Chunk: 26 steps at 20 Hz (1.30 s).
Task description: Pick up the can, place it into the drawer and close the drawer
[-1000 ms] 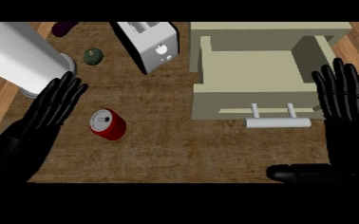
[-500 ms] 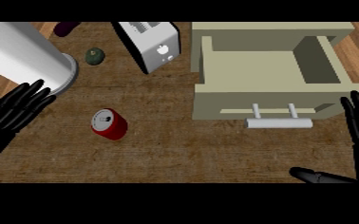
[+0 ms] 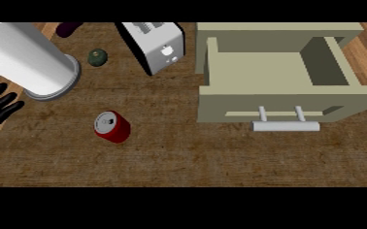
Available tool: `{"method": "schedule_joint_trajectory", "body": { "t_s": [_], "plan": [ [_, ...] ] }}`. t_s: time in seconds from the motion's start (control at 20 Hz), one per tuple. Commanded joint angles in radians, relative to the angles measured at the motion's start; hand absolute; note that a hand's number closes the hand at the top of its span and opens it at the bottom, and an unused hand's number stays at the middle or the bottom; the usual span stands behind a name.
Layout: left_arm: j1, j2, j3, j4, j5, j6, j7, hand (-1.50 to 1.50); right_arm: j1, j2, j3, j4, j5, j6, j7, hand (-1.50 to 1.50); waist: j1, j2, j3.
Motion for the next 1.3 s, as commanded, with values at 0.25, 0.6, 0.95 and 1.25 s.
{"method": "schedule_joint_trajectory", "body": {
  "t_s": [0.25, 0.6, 0.95, 1.25],
  "plan": [
    [-0.035, -0.007, -0.015, 0.052, 0.167, 0.085, 0.150, -1.50, 0.075, -0.009, -0.096, 0.001, -0.084, 0.104, -0.018, -1.50, -0.004, 0.000, 0.000],
    [-0.057, -0.073, -0.061, 0.098, 0.149, 0.088, 0.195, -1.50, 0.065, -0.010, -0.163, 0.023, -0.127, 0.156, -0.025, -1.50, -0.002, 0.001, 0.000],
    [-0.223, -0.134, -0.152, 0.150, 0.064, 0.248, 0.255, -1.50, 0.156, 0.030, -0.210, -0.039, -0.166, 0.235, -0.039, -1.50, -0.012, 0.002, 0.000],
    [-0.175, -0.213, -0.172, 0.187, -0.057, 0.179, 0.198, -1.50, 0.104, 0.020, -0.278, 0.041, -0.175, 0.287, -0.049, -1.50, -0.004, 0.001, 0.000]
  ]
}}
